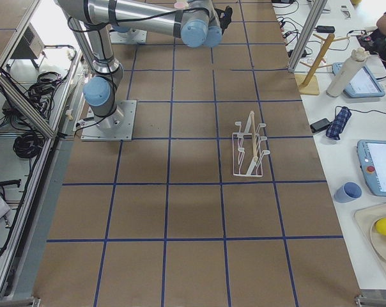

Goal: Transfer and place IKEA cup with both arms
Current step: 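Open the right gripper and pull back while the left gripper takes the cup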

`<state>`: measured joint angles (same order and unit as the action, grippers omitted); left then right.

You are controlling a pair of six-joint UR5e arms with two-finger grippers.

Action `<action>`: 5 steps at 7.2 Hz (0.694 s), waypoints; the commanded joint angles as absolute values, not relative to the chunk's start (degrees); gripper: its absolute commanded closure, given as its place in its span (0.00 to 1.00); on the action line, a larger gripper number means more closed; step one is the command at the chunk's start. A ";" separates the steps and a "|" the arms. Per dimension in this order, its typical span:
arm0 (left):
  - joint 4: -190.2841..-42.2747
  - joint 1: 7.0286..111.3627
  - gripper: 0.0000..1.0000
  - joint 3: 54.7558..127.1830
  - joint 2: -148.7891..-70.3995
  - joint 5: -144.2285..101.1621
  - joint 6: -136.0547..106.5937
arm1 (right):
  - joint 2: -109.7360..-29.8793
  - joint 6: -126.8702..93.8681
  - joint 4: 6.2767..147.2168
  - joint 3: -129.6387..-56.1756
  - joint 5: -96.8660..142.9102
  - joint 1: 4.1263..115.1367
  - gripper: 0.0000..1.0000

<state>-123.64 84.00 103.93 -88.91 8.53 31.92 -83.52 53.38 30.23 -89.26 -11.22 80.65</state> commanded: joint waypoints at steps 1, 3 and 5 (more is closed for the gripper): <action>-123.57 79.84 1.00 103.19 -88.68 16.20 31.64 | -83.58 53.00 30.41 -88.86 -12.04 77.62 0.00; -120.35 69.83 1.00 101.61 -88.59 38.63 31.46 | -83.85 52.91 30.24 -88.94 -16.65 77.52 0.00; -105.98 64.45 1.00 101.16 -88.59 61.15 31.29 | -83.50 52.74 31.54 -89.30 -21.85 77.52 0.00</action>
<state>-113.58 67.80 101.46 -88.60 47.98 31.35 -83.67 52.88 30.58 -89.10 -18.35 77.56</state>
